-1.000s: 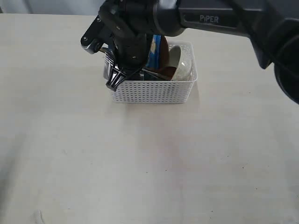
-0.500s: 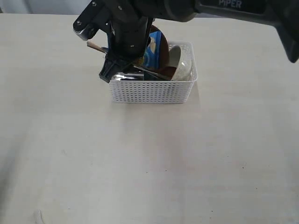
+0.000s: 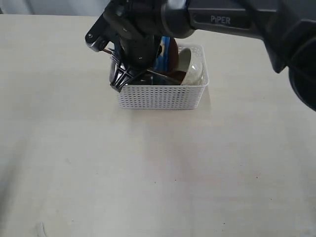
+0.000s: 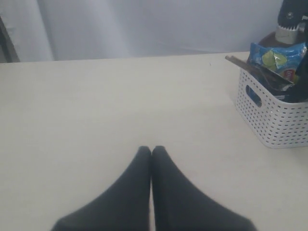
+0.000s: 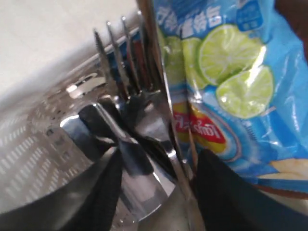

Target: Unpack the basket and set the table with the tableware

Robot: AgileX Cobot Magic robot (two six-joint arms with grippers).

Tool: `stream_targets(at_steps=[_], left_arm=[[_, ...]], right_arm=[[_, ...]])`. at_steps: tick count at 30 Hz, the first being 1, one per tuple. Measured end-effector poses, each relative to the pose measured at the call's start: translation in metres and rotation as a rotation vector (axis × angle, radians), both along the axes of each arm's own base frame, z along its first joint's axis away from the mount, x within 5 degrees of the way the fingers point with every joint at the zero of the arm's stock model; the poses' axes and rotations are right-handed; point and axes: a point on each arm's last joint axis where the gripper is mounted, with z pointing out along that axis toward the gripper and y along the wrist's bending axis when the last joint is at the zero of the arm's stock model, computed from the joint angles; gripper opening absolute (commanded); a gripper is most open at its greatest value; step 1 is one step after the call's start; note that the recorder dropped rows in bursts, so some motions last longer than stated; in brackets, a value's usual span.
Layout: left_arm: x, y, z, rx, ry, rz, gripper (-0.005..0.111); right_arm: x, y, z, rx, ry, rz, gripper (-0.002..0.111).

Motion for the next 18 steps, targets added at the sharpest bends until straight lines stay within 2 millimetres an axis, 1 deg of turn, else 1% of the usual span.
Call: stream_targets(at_steps=[2,3,4,8,9,13,18], left_arm=[[0.000,0.000,0.000,0.000,0.000,0.000,0.000],[0.000,0.000,0.000,0.000,0.000,0.000,0.000],[0.000,0.000,0.000,0.000,0.000,0.000,0.000],[0.000,0.000,0.000,0.000,0.000,0.000,0.000],[0.000,0.000,0.000,0.000,0.000,0.000,0.000],[0.000,0.000,0.000,0.000,0.000,0.000,0.000],[0.000,0.000,0.000,0.000,0.000,0.000,0.000]], right_arm=[[0.002,0.001,0.000,-0.002,-0.021,0.002,0.045],[0.003,0.001,-0.001,-0.003,-0.027,0.002,0.043],[0.003,0.001,-0.002,-0.002,-0.028,-0.001,0.037],[0.005,0.001,-0.005,-0.012,-0.035,0.006,0.006],[0.005,0.001,-0.006,-0.017,-0.038,0.008,0.000],[0.005,0.001,-0.012,-0.031,-0.026,0.005,0.000],[0.005,0.001,-0.012,-0.032,-0.026,0.005,0.000]])
